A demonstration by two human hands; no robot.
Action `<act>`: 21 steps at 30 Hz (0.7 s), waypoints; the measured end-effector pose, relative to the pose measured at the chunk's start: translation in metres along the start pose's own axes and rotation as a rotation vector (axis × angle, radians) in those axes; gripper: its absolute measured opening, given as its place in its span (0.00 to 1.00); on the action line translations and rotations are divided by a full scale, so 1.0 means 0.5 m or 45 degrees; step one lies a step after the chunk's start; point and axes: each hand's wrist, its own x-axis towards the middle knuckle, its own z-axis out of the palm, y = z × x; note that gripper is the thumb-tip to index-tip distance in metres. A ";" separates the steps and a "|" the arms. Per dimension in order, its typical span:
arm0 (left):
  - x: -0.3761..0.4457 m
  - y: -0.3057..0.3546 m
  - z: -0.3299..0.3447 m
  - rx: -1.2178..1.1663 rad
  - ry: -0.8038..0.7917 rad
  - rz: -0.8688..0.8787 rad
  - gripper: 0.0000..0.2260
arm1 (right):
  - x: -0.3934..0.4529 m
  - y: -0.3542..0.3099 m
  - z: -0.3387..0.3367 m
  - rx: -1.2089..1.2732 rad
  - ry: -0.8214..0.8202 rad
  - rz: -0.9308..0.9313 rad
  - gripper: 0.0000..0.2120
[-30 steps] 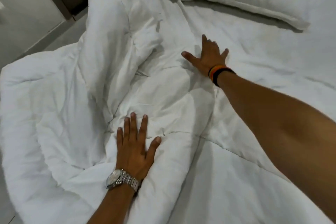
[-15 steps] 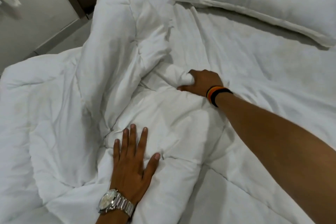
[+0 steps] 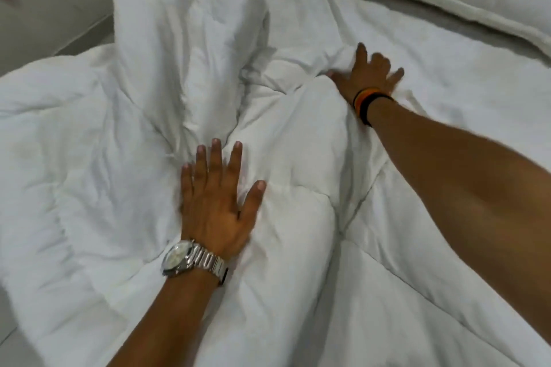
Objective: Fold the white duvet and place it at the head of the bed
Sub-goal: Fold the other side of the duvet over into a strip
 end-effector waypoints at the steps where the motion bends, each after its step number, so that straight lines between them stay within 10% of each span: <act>1: -0.007 -0.019 0.005 0.062 -0.055 -0.003 0.34 | -0.032 0.006 0.010 0.093 -0.020 -0.015 0.46; 4: -0.036 -0.091 0.024 0.159 -0.122 0.064 0.34 | -0.170 0.054 0.052 0.350 0.086 -0.125 0.45; 9: -0.038 -0.114 0.011 0.115 -0.173 0.108 0.34 | -0.321 0.103 0.117 -0.073 -0.073 -0.239 0.41; 14: -0.102 -0.118 -0.108 0.027 0.072 0.211 0.31 | -0.351 -0.022 0.028 0.360 -0.023 -0.121 0.42; 21: -0.032 -0.375 -0.264 -0.171 0.218 -0.478 0.32 | -0.467 -0.394 -0.014 0.406 0.022 -0.500 0.43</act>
